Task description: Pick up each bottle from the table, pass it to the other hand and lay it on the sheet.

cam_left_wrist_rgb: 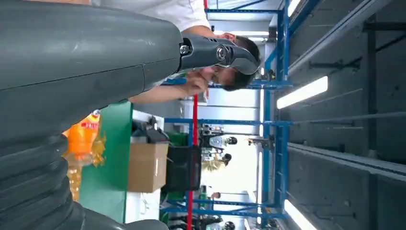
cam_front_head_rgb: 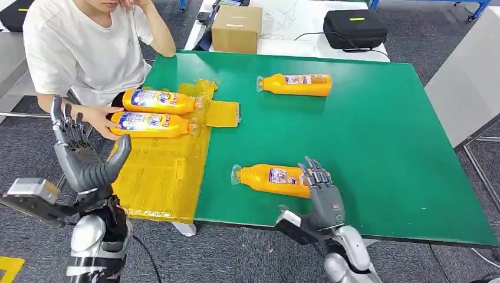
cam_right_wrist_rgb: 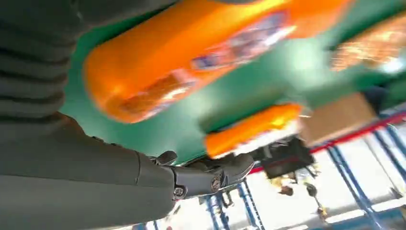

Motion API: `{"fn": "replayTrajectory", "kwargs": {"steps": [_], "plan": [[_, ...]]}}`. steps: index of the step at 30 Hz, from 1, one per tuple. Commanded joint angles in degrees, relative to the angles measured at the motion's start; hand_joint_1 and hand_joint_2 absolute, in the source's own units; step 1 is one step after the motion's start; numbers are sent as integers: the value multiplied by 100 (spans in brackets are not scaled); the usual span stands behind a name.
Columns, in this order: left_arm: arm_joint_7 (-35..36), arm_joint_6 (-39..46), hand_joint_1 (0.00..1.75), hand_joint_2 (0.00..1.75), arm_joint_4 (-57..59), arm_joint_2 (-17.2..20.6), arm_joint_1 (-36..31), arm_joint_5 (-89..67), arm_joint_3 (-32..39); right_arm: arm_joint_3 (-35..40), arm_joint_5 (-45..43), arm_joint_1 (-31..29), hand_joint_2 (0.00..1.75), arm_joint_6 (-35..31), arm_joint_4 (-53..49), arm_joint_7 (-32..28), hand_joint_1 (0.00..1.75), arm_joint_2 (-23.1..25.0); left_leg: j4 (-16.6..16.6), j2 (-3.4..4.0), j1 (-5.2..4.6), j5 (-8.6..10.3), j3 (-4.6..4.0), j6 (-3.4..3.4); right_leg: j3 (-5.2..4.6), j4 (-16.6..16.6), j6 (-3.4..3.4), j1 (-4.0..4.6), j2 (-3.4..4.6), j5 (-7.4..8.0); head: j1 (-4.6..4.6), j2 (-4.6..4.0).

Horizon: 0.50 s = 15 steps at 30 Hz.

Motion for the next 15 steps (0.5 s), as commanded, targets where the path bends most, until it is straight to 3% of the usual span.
{"fn": "replayTrajectory", "kwargs": {"steps": [1, 5, 10, 15], "plan": [[24, 10, 0, 175, -322, -29, 248, 30, -175, -97, 431, -352, 175, 41, 774, 344, 0, -328, -3, 1, 5, -5, 18, -8, 18, -4, -10, 6, 2, -5, -2, 0], [30, -142, 0, 175, -194, -79, 309, 73, -486, -273, 372, -514, 175, 428, 1010, 413, 0, -393, -4, 1, 7, -9, 29, -7, 29, -7, -9, 13, 2, -7, -2, 0], [72, -196, 0, 175, 246, -69, 137, 55, -916, -122, 360, -1377, 175, 751, 2218, 333, 0, 92, -3, 23, 8, -6, 26, -5, 21, -7, -7, 11, 24, 2, 0, 0], [66, -203, 0, 175, 339, -45, 64, 44, -989, -76, 314, -1502, 175, 698, 2450, 313, 0, 158, -6, 9, 4, 2, 18, -3, 13, -5, -5, 4, 7, 3, 0, 0]]}}
